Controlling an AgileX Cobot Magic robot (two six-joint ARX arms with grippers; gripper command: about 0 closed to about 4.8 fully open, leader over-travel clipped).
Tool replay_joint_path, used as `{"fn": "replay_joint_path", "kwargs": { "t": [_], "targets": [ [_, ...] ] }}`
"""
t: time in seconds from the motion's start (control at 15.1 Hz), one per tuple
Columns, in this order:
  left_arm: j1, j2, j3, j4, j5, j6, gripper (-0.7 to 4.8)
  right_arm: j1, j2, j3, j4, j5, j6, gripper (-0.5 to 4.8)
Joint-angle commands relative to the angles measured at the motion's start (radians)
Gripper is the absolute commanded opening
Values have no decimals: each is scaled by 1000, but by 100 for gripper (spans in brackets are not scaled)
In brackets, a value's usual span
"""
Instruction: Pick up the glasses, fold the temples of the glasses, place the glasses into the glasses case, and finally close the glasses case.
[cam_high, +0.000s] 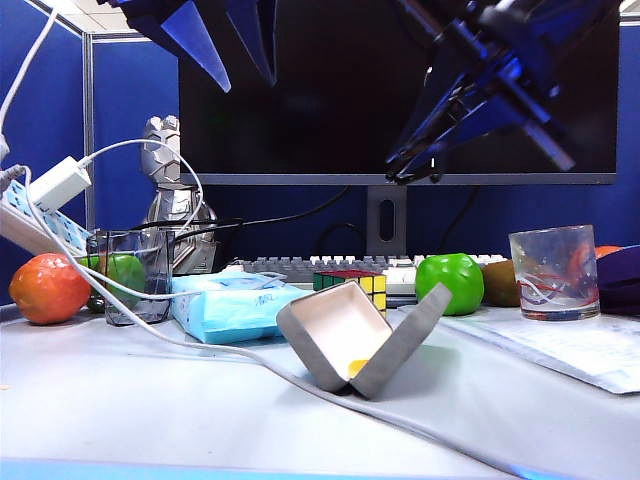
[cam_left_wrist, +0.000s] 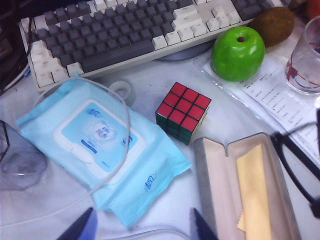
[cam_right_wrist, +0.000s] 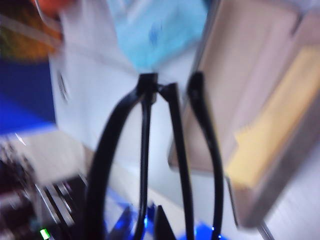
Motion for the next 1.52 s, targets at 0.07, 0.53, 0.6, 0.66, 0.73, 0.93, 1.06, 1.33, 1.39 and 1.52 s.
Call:
{"fn": "replay_joint_path", "kwargs": {
  "t": [0.07, 0.53, 0.6, 0.66, 0.73, 0.93, 1.06, 1.33, 1.39, 1.52],
  "targets": [
    [0, -5, 5, 7, -50, 11, 219, 8, -5, -56, 124, 56, 122, -5],
    [24, -5, 5, 11, -54, 30, 209, 55, 51, -171, 408, 133, 272, -5],
    [24, -5, 5, 11, -53, 30, 209, 55, 73, -172, 430, 130, 267, -5],
    [24, -5, 5, 10, -52, 30, 209, 56, 101, -172, 462, 126, 268, -5],
    [24, -5, 5, 7, -51, 30, 209, 56, 120, -172, 479, 129, 268, -5],
    [24, -5, 5, 5, -51, 33, 209, 58, 159, -174, 488, 135, 265, -5],
    [24, -5, 5, 5, -51, 33, 209, 61, 163, -178, 489, 146, 265, -5],
    [24, -5, 5, 6, -51, 33, 209, 61, 166, -244, 541, 161, 266, -5],
    [25, -5, 5, 6, -52, 33, 209, 61, 166, -278, 591, 172, 266, -5],
    [26, -5, 5, 6, -51, 34, 209, 61, 167, -300, 634, 181, 265, -5]
  ]
}}
